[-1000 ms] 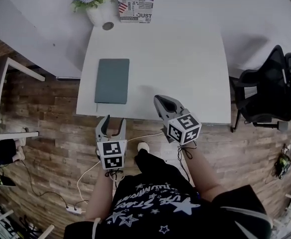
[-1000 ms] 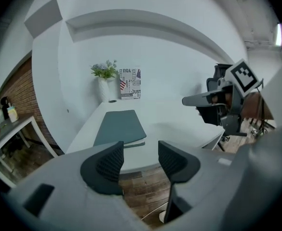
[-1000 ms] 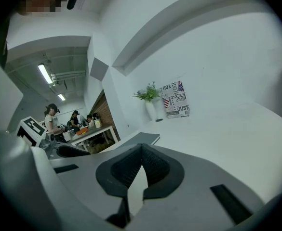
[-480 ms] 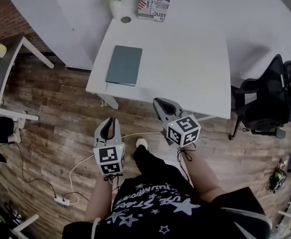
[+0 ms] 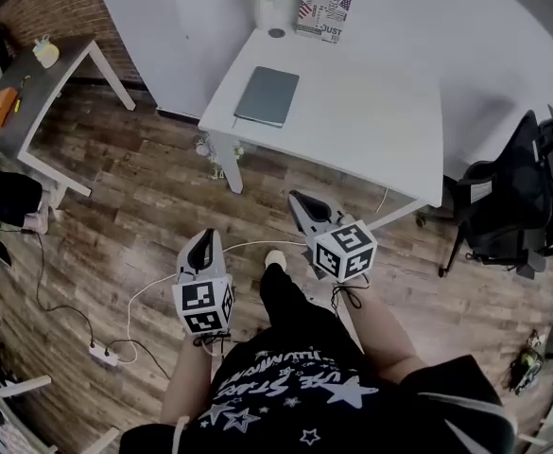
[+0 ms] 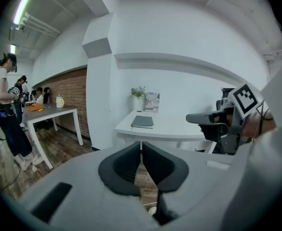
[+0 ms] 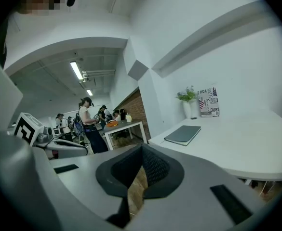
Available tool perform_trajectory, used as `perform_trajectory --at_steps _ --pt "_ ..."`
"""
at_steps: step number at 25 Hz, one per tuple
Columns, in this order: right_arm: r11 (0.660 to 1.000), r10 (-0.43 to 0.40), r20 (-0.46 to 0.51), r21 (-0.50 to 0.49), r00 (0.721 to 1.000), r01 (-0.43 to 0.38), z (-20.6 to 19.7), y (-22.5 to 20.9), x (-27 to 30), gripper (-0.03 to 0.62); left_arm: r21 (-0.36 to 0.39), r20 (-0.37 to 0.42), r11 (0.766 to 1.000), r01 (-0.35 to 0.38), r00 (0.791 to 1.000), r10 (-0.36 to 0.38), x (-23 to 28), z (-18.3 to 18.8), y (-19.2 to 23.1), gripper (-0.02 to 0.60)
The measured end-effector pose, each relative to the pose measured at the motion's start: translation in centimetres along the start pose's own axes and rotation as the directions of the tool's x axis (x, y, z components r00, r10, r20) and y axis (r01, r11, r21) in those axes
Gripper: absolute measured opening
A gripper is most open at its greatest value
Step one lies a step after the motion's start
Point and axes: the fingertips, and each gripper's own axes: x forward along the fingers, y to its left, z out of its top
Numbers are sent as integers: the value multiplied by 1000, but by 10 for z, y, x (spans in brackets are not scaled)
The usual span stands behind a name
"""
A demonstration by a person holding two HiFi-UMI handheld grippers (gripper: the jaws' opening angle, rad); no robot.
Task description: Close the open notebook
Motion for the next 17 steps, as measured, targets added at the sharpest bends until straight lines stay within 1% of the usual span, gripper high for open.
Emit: perform_trajectory --at_steps 4,7,11,17 --pt "999 37 9 -26 999 -37 -10 53 -33 2 -26 11 999 -37 999 38 -63 -23 7 29" --pt "998 43 9 -41 999 -42 -19 82 -61 2 -39 18 998 -51 998 52 -101 -36 7 29" --pt "998 30 14 -51 999 -29 -30 101 -93 2 -40 38 998 -55 998 57 -134 -44 0 29" --pt "998 23 17 -56 1000 -22 -50 123 -127 2 -42 72 998 -55 996 58 -166 -55 -11 29"
